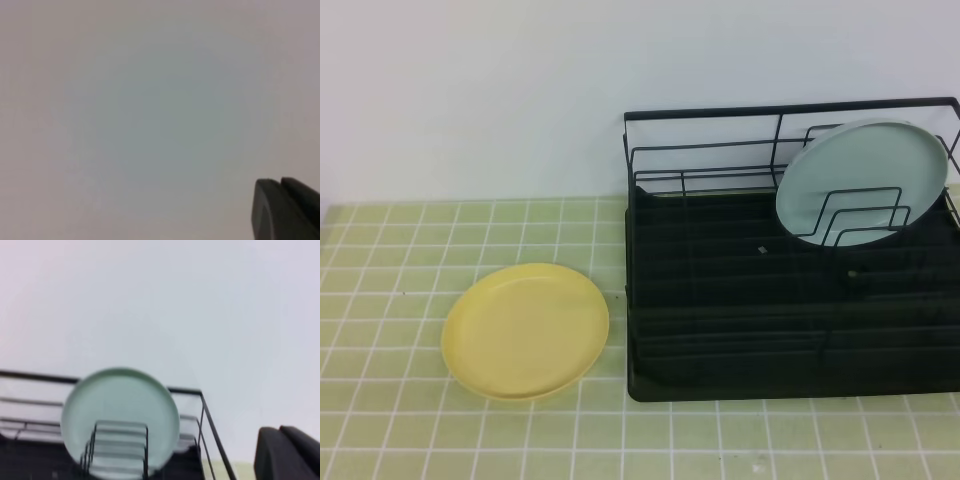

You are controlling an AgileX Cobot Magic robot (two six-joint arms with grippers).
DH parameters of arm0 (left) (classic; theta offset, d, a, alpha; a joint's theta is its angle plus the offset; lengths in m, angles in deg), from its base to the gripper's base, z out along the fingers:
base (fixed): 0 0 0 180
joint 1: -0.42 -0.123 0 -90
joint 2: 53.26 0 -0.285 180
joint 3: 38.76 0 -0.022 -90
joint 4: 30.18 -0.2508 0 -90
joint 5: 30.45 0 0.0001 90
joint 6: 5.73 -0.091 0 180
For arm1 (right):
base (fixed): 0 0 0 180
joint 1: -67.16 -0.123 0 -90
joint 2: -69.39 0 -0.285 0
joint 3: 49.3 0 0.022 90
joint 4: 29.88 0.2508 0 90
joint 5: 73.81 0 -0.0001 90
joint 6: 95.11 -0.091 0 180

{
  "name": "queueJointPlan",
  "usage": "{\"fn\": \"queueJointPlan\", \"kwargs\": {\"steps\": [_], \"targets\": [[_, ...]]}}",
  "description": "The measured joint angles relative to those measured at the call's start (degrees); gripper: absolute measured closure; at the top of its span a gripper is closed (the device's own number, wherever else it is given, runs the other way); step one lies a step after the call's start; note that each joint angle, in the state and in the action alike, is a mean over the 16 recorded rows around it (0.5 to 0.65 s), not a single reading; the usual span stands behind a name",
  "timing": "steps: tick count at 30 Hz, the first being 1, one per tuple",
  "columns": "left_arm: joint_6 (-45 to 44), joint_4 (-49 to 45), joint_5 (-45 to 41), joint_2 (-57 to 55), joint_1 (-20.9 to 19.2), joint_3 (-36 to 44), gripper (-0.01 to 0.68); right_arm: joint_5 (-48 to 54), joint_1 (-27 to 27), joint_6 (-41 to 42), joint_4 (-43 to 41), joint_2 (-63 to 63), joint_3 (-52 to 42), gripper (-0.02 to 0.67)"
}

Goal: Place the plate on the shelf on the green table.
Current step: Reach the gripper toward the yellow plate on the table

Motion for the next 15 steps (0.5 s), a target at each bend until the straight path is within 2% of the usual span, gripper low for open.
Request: {"fn": "queueJointPlan", "kwargs": {"steps": [8,15], "targets": [[3.5,1.0,-3.4,0.0,0.0,-0.1,0.675,-1.0,0.0,-0.2,-0.2,0.0,1.3,0.65],[6.2,2.5,-7.9,0.1,0.0,-1.3,0.675,7.8,0.0,0.5,-1.9,-2.1,7.0,0.65]]}}
